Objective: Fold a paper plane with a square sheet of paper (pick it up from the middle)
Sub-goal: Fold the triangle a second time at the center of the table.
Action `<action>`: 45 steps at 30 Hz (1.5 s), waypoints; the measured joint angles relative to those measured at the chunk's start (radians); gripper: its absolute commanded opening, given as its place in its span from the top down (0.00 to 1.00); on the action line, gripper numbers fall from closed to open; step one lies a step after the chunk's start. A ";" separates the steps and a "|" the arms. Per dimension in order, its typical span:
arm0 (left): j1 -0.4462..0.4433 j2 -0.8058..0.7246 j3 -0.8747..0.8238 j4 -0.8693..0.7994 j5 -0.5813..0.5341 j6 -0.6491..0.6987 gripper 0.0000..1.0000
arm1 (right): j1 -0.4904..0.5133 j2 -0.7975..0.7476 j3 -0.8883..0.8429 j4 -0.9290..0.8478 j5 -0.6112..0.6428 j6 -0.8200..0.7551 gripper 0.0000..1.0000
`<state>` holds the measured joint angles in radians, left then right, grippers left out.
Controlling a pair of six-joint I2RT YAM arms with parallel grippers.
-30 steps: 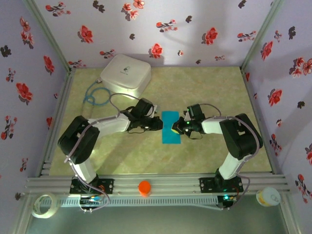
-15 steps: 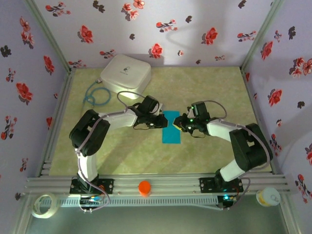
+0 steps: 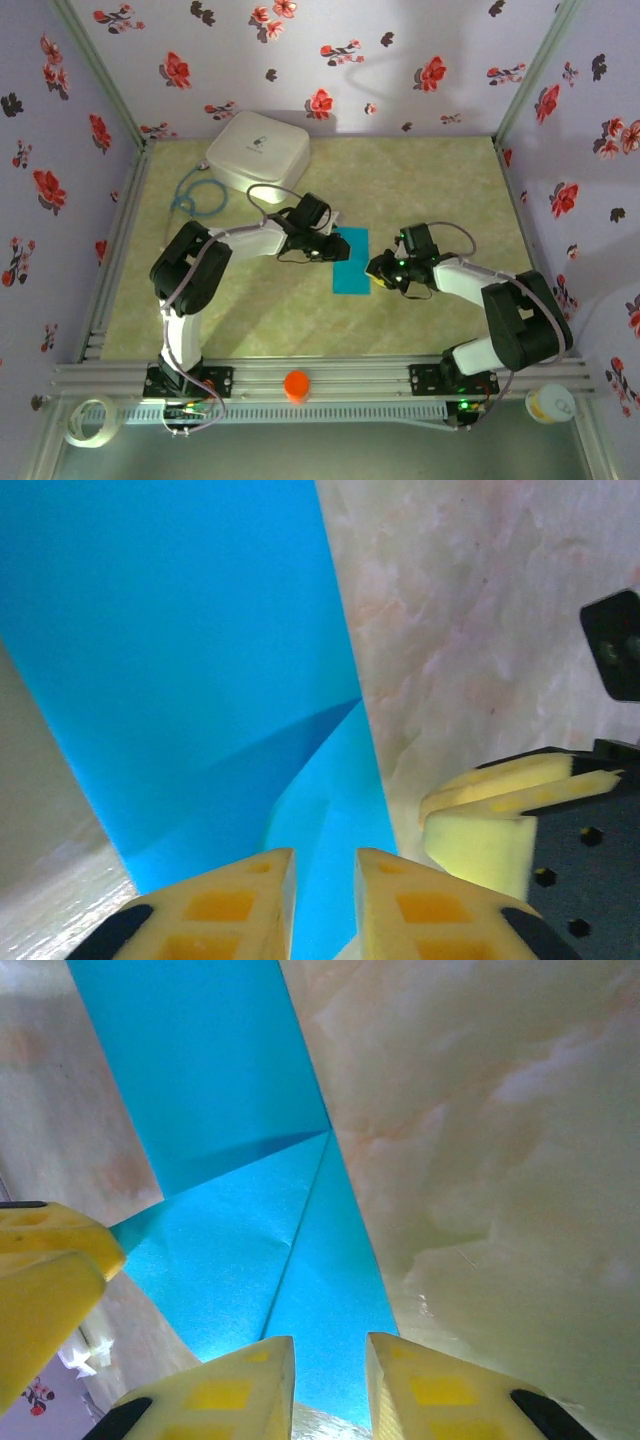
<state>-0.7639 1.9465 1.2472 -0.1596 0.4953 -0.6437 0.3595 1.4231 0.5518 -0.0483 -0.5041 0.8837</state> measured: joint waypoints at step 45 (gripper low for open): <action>-0.045 0.083 0.006 -0.087 -0.037 0.074 0.91 | 0.071 -0.034 -0.056 -0.009 0.008 0.072 0.58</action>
<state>-0.8089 2.0296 1.2533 -0.2470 0.4583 -0.5694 0.4305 1.3895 0.4953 -0.0574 -0.4965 0.9554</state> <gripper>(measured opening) 0.093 0.427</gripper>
